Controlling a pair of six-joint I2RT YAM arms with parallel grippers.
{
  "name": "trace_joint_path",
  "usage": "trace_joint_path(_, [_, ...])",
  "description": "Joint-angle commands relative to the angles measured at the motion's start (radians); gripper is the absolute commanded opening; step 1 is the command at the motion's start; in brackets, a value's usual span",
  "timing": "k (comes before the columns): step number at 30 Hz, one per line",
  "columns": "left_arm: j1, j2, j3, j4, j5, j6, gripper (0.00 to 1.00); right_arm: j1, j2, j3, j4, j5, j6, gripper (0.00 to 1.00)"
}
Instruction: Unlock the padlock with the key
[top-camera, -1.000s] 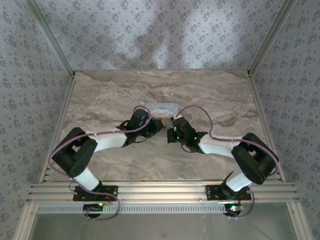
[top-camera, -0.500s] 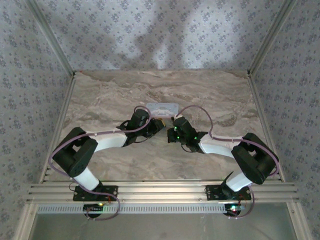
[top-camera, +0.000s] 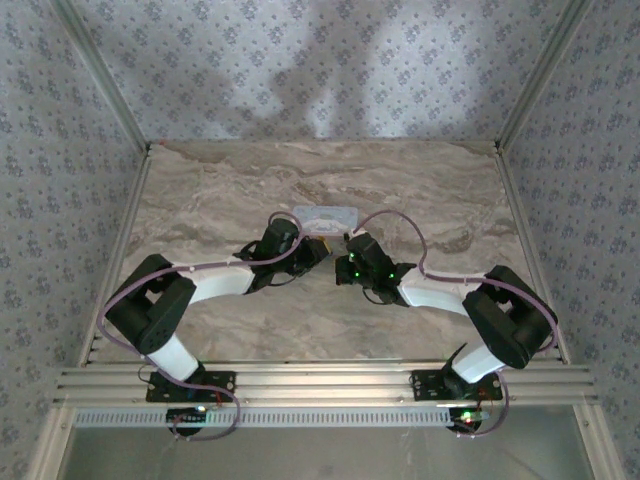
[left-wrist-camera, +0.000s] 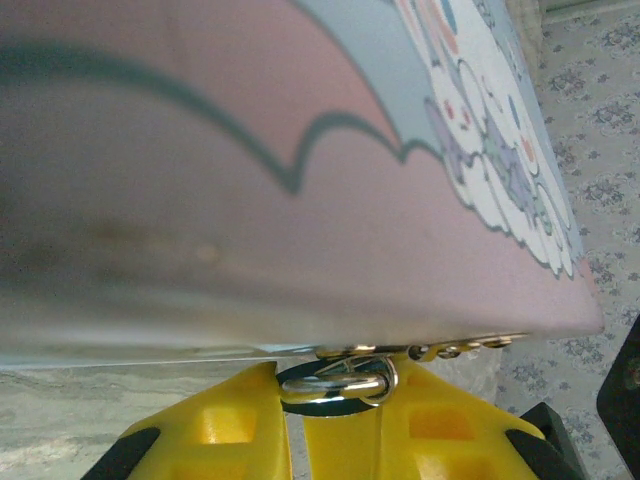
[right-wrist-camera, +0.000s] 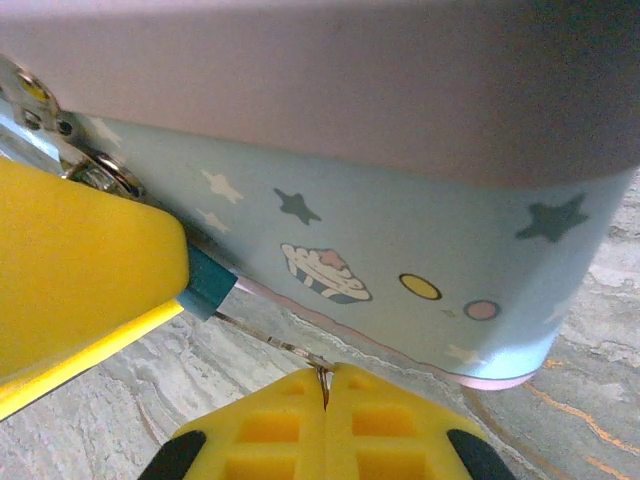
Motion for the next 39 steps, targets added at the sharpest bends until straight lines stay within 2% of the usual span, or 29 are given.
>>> trace_joint_path(1, [-0.014, 0.008, 0.036, 0.031, 0.022, -0.015, 0.1, 0.002, -0.026, -0.003, 0.031, -0.022, 0.012, 0.0])
trace_joint_path(23, [-0.018, 0.022, 0.041, 0.036, 0.025, -0.018, 0.1, 0.016, -0.01, 0.012, 0.086, -0.065, -0.01, 0.0])
trace_joint_path(39, [-0.021, 0.024, 0.045, 0.032, 0.028, -0.017, 0.1, -0.007, -0.001, 0.033, 0.079, -0.053, -0.014, 0.0])
